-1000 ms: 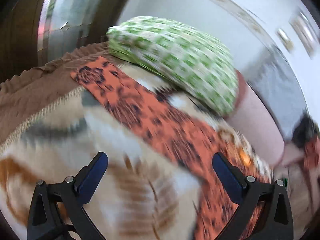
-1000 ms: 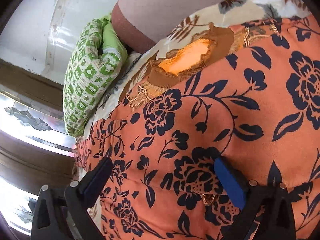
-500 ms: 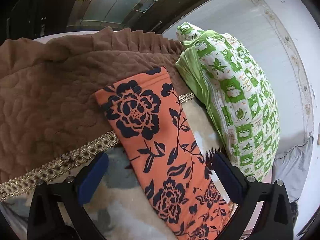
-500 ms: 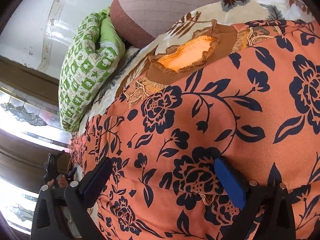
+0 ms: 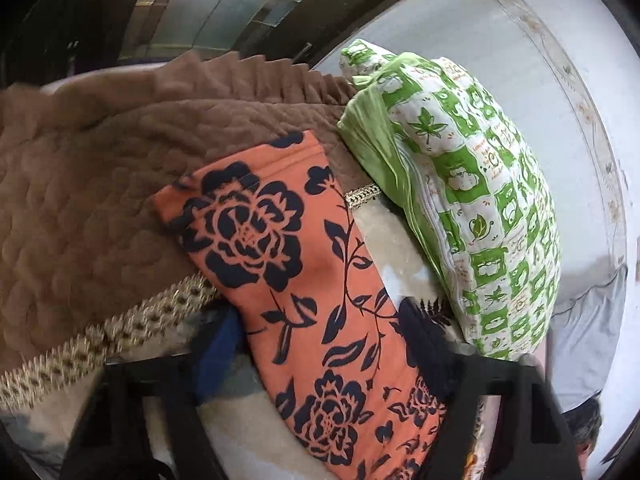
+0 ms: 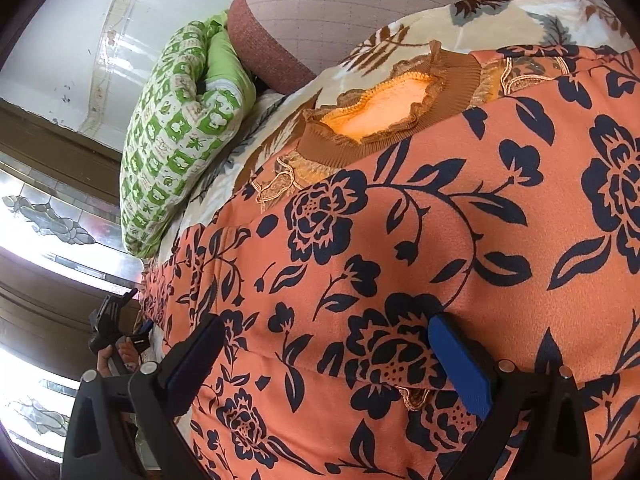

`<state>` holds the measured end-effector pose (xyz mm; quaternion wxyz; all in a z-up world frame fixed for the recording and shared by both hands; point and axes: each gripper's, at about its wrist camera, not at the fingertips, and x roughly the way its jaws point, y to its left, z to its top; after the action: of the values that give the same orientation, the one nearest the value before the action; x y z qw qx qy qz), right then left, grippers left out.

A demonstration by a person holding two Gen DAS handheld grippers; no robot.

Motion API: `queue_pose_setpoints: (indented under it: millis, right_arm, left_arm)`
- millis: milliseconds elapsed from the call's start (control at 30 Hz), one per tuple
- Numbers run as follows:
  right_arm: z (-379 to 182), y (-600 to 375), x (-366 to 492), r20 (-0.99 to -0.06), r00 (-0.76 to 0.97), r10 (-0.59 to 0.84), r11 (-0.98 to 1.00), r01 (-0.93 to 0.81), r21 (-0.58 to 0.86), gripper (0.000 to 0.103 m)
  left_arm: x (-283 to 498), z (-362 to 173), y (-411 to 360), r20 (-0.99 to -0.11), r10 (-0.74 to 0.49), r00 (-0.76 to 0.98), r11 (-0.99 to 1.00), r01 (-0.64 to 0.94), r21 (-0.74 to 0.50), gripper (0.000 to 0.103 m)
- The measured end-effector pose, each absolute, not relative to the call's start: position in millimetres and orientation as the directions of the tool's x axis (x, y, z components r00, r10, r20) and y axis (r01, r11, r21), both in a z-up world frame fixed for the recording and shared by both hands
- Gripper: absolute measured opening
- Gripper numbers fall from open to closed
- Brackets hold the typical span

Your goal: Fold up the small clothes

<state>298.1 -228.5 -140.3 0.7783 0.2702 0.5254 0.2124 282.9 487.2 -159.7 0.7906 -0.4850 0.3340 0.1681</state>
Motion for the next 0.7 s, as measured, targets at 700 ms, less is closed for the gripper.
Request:
queue_pose_setpoints:
  millis: [700]
  right_arm:
    - [-86.8, -393.0, 186.3, -0.537, 0.584, 0.609, 0.635, 0.047, 0.771, 0.103]
  left_arm:
    - [305.8, 45.0, -66.4, -0.519, -0.451, 0.726, 0.892, 0.378, -0.246, 0.04]
